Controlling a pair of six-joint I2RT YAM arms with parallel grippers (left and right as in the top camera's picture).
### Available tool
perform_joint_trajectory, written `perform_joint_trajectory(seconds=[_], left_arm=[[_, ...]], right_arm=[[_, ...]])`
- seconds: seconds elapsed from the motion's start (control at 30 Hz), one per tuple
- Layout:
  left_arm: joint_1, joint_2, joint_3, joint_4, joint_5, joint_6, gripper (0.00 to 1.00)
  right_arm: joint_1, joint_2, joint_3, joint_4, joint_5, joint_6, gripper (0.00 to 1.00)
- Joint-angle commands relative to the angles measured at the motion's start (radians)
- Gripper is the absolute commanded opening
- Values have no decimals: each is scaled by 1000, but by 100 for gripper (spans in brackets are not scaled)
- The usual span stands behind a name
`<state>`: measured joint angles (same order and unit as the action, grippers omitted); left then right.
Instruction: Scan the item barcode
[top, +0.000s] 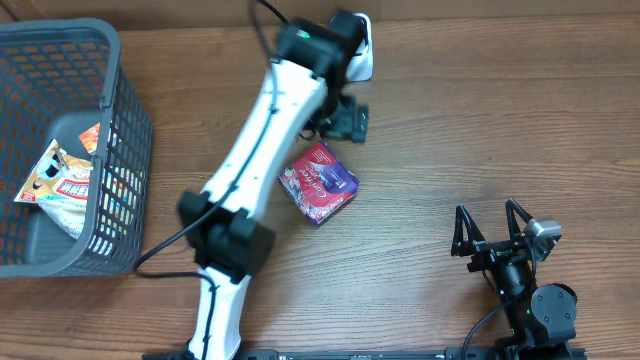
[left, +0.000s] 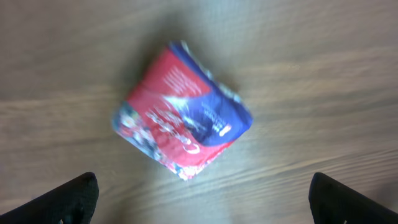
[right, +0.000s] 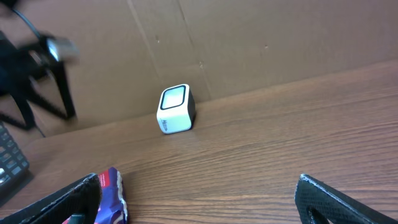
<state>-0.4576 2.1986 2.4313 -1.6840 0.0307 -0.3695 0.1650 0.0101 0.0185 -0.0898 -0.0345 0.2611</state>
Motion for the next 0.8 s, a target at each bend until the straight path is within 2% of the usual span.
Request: perform_joint_trajectory(seconds=[0.0, 0.2, 0.4, 0.53, 0.63, 0.77], left_arm=[[104, -180, 109, -6, 44, 26, 100], [394, -444, 118, -6, 11, 58, 100], [850, -594, 117, -6, 27, 75, 100], [1090, -615, 97, -6, 199, 75, 100], [1174, -615, 57, -6, 255, 74, 100], [1182, -615, -30, -6, 280, 75, 100]], right_arm=[[2, -7, -11, 8, 8, 0, 100], [2, -7, -11, 8, 8, 0, 100], [2, -7, -11, 8, 8, 0, 100], [2, -7, -11, 8, 8, 0, 100], [2, -7, -11, 8, 8, 0, 100], [2, -7, -11, 8, 8, 0, 100]])
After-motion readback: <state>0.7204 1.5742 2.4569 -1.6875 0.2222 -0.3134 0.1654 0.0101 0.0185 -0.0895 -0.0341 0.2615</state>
